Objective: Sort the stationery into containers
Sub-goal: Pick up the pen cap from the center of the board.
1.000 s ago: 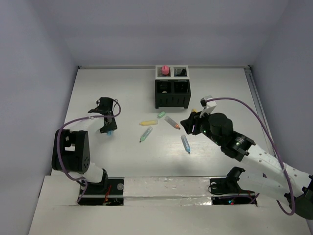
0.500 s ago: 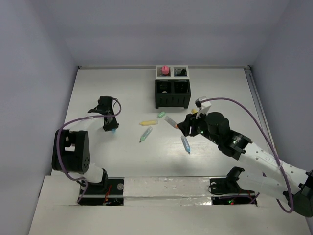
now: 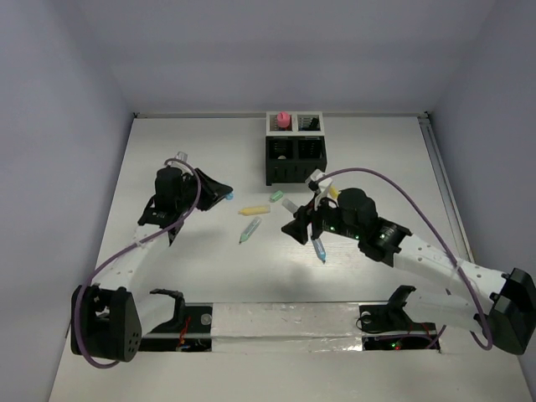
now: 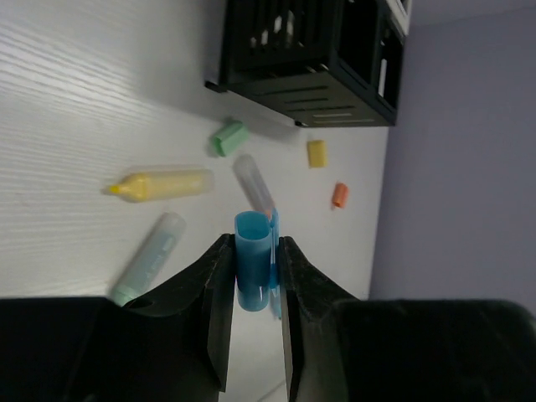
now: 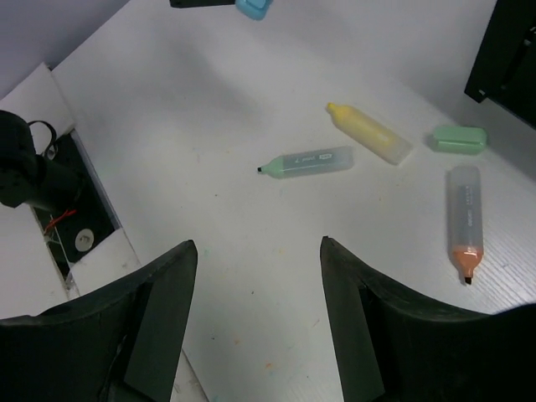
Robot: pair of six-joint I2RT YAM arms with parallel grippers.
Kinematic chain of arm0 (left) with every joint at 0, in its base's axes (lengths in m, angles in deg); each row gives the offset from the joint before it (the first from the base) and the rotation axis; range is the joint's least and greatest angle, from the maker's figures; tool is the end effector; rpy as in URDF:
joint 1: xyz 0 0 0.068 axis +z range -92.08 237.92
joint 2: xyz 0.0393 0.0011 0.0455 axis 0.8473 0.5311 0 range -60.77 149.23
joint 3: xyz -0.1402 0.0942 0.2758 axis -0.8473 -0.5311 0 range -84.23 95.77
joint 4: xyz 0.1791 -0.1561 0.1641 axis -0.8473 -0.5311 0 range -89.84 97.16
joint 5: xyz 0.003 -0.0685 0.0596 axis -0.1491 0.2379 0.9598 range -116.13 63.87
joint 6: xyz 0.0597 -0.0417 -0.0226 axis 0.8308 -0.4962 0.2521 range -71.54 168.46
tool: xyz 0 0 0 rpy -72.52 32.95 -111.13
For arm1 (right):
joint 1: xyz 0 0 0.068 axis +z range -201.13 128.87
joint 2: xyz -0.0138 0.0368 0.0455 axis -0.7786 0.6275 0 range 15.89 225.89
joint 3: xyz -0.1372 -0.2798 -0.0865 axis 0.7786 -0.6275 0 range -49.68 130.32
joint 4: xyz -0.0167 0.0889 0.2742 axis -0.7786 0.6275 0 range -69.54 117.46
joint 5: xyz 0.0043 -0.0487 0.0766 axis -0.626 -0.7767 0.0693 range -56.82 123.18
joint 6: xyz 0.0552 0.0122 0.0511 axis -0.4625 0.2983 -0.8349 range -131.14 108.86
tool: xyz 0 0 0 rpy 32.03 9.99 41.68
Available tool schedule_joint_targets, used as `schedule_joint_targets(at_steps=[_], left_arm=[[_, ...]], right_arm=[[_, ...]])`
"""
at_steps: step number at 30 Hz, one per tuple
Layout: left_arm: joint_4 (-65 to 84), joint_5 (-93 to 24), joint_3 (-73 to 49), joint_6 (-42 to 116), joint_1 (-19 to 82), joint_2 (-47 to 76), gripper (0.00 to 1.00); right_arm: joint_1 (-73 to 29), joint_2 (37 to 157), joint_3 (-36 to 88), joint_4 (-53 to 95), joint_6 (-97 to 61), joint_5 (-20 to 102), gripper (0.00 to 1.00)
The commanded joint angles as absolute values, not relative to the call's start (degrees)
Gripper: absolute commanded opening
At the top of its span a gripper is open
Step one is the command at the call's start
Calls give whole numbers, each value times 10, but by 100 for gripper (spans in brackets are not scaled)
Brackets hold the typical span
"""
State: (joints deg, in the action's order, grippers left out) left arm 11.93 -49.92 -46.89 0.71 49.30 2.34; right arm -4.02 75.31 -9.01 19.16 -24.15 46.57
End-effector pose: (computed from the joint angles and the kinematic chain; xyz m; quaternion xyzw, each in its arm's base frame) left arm 0.2671 -0.0667 0.2826 -0.1600 0.7989 -0.4115 0.4083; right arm 0.1717 0.2068 0.3132 -0.3007 0.7453 0.3757 0.4615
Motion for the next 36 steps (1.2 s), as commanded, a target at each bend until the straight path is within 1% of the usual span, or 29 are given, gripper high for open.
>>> schedule_joint_targets(at_steps=[1, 3, 5, 9, 12, 13, 15, 23, 30, 36], left_arm=[[192, -567, -479, -85, 469, 7, 0], [209, -562, -484, -95, 436, -9, 0], [264, -566, -531, -150, 417, -26, 0], [432, -557, -624, -261, 380, -69, 0], [456, -508, -638, -281, 358, -86, 0], [484, -501, -643, -290, 352, -93, 0], [507, -489, -651, -303, 345, -96, 0], [547, -453, -665, -322, 313, -94, 0], [539, -442, -667, -318, 296, -89, 0], [530, -435, -672, -315, 291, -92, 0]], right_arm=[[-22, 784, -47, 142, -229, 482, 66], [-16, 805, -36, 127, -249, 458, 66], [-9, 822, -43, 97, -290, 439, 68], [16, 843, -76, 11, -339, 395, 70], [34, 850, -75, -17, -346, 348, 71], [34, 853, -72, -27, -350, 337, 71], [39, 868, -67, -34, -359, 335, 71], [62, 902, -47, -68, -364, 305, 69], [62, 918, -36, -83, -353, 291, 67], [67, 908, -41, -87, -343, 274, 65]])
